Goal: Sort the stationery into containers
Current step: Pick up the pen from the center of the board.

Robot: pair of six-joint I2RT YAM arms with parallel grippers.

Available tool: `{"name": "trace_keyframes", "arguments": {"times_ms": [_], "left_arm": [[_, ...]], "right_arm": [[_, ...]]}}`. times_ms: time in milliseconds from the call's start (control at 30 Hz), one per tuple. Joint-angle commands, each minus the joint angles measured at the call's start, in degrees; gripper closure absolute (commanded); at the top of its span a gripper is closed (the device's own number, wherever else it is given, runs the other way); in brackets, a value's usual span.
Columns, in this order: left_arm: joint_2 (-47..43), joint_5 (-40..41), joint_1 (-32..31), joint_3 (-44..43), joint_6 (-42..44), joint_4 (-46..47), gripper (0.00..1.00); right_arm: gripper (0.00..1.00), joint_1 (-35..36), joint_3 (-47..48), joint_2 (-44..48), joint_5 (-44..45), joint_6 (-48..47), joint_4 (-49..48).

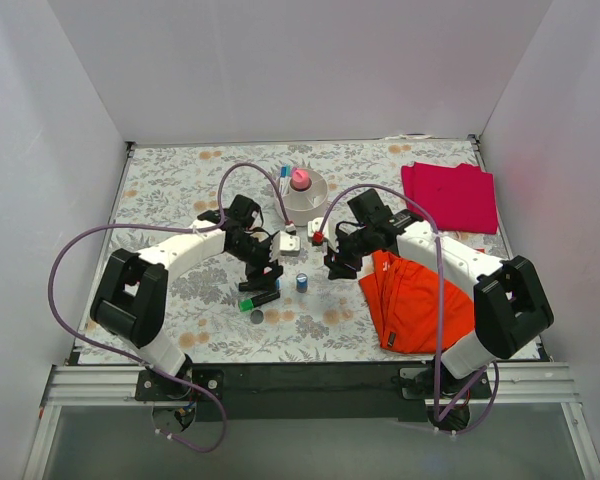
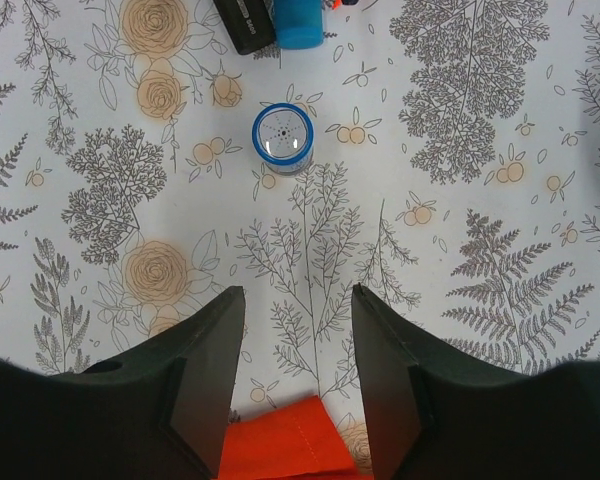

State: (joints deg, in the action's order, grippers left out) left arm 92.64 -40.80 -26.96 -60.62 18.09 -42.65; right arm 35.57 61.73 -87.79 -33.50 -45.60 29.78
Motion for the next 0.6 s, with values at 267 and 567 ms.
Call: {"name": "trace_keyframes", "arguments": {"times_ms": [267,567], "left_arm": [[1.9,4.8,-0.7,2.1,-2.6,6.8,0.41],[3.7,7.6,-1.2,4.4,-3.2,10.2,0.44]], "right_arm": [[0.45,-1.3,-1.6,1.9,0.4,1.0,-2.5],[0.45,-2.2,-2.3,1.8,0.3,1.5,-3.2]]}}
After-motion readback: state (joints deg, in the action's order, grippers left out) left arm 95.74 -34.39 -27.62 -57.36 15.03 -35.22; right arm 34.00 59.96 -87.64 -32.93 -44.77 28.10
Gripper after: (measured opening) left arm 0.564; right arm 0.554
